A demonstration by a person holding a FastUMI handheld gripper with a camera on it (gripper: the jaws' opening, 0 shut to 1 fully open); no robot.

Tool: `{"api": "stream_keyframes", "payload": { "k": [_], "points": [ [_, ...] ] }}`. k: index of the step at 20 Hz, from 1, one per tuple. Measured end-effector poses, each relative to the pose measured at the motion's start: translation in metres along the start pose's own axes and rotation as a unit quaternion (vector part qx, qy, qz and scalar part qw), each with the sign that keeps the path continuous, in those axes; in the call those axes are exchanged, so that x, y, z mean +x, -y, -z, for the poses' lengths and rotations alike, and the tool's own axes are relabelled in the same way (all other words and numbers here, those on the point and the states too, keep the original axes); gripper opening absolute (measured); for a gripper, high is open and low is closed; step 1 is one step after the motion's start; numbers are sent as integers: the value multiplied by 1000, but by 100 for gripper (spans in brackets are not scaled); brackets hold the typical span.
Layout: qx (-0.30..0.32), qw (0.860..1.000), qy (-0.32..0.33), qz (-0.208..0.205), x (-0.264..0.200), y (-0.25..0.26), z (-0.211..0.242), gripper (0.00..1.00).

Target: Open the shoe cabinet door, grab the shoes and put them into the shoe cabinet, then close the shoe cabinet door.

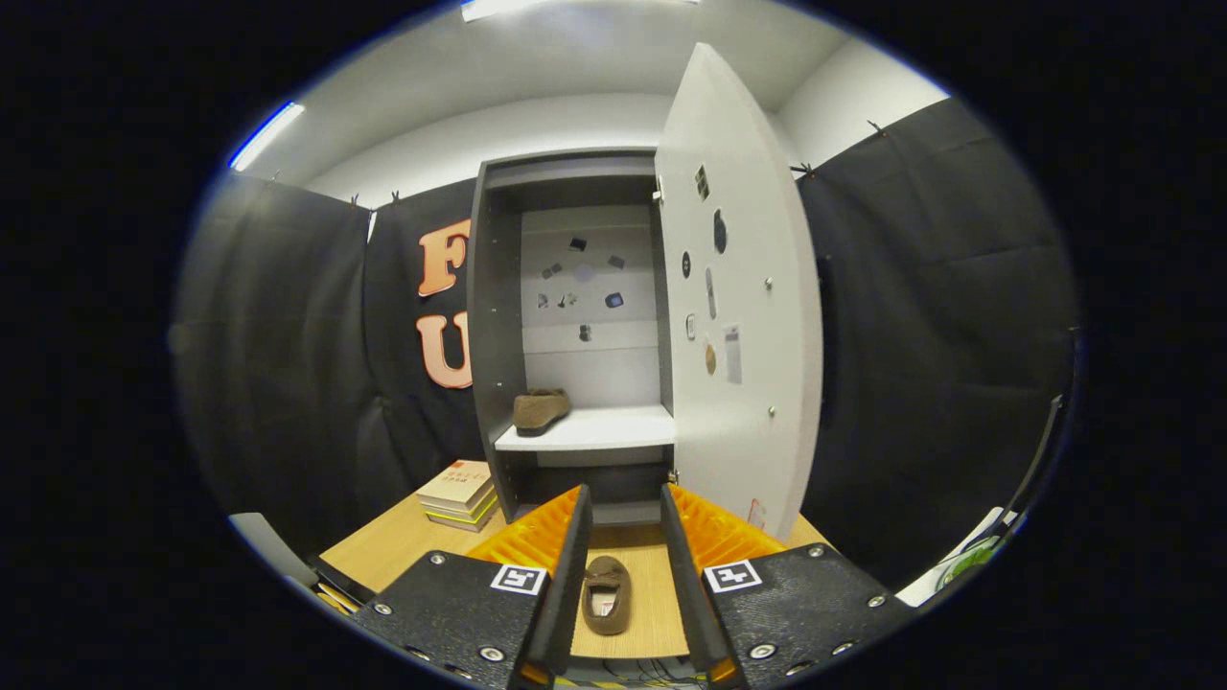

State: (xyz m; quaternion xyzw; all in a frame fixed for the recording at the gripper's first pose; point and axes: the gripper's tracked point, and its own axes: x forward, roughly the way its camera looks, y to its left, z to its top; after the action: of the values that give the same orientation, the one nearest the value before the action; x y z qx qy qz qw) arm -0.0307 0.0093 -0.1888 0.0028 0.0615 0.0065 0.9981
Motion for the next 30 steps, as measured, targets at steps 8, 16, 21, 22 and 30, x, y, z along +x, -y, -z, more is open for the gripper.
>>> {"api": "stream_keyframes", "payload": {
  "k": [8,16,21,22,30],
  "points": [
    [-2,994,-102,-35,81,-47,159,46],
    [2,982,-180,-50,159,-75,289,46],
    [-21,972,-229,-43,191,-77,342,46],
    [-19,971,-234,-41,199,-78,347,45],
    [-30,964,-262,-40,243,-86,372,17]
  ]
}}
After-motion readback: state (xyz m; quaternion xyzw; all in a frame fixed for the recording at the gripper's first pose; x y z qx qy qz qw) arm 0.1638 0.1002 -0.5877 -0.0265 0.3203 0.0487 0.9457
